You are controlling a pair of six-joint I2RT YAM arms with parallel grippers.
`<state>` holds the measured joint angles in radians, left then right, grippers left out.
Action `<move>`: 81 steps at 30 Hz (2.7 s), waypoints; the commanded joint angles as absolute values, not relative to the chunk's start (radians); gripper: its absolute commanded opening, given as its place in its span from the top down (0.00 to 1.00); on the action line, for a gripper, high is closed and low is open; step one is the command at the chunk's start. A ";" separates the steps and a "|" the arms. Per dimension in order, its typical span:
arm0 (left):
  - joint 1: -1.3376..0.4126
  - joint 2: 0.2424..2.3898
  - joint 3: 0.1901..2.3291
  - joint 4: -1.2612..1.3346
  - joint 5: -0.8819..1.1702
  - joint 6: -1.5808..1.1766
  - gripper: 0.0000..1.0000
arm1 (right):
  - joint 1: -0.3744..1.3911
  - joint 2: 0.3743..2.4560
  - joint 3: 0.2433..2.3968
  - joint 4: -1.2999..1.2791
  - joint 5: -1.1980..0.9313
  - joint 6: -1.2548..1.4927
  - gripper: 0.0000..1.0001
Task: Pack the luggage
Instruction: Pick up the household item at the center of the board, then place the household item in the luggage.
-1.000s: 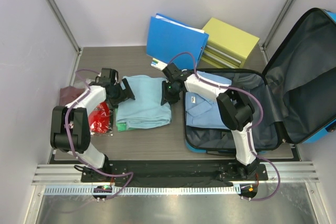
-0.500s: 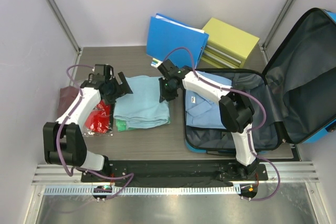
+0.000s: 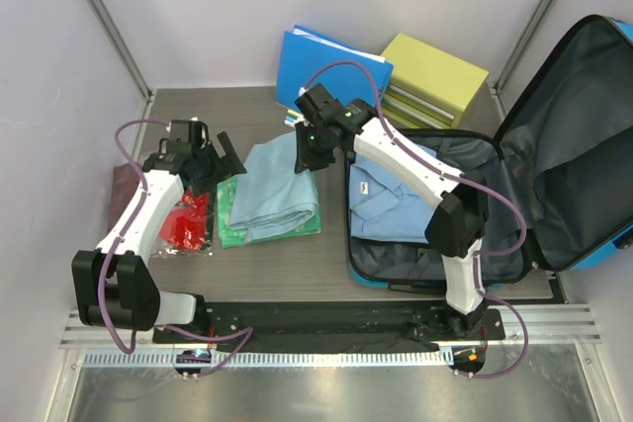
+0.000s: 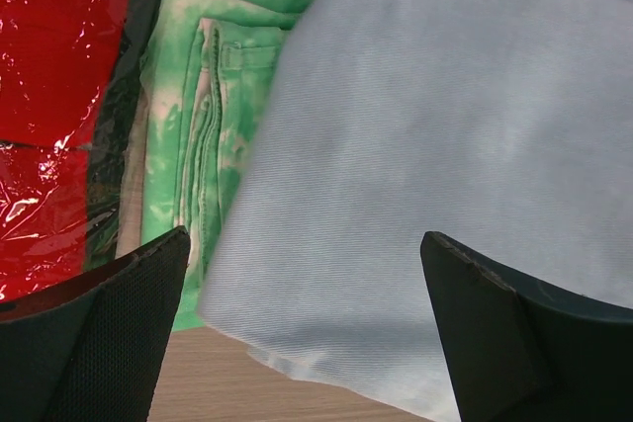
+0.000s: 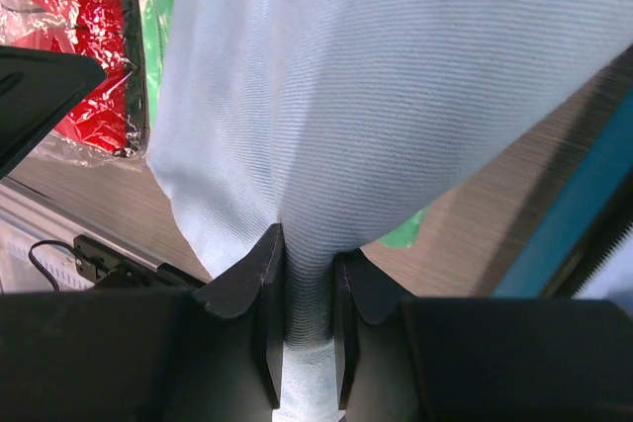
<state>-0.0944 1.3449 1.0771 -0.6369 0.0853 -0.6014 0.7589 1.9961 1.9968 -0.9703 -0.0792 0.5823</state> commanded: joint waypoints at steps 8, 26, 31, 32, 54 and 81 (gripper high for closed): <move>-0.087 1.308 1.058 -0.652 0.066 -0.584 0.00 | 0.635 1.685 1.938 -1.121 -0.018 0.543 0.99; -0.087 1.299 1.012 -0.653 0.090 -0.571 0.00 | 0.388 1.496 1.819 -1.334 0.124 0.391 0.99; -0.087 1.315 1.012 -0.646 0.104 -0.566 0.00 | 0.383 1.493 1.887 -1.390 0.166 0.388 0.99; -0.087 1.316 1.012 -0.643 0.112 -0.566 0.00 | 0.383 1.496 1.913 -1.410 0.176 0.387 0.99; -0.087 1.382 1.022 -0.600 0.156 -0.546 0.00 | 0.356 1.384 1.618 -1.244 0.330 0.431 0.99; -0.087 1.425 1.054 -0.589 0.158 -0.519 0.00 | 0.252 1.422 1.352 -1.006 0.413 0.480 0.99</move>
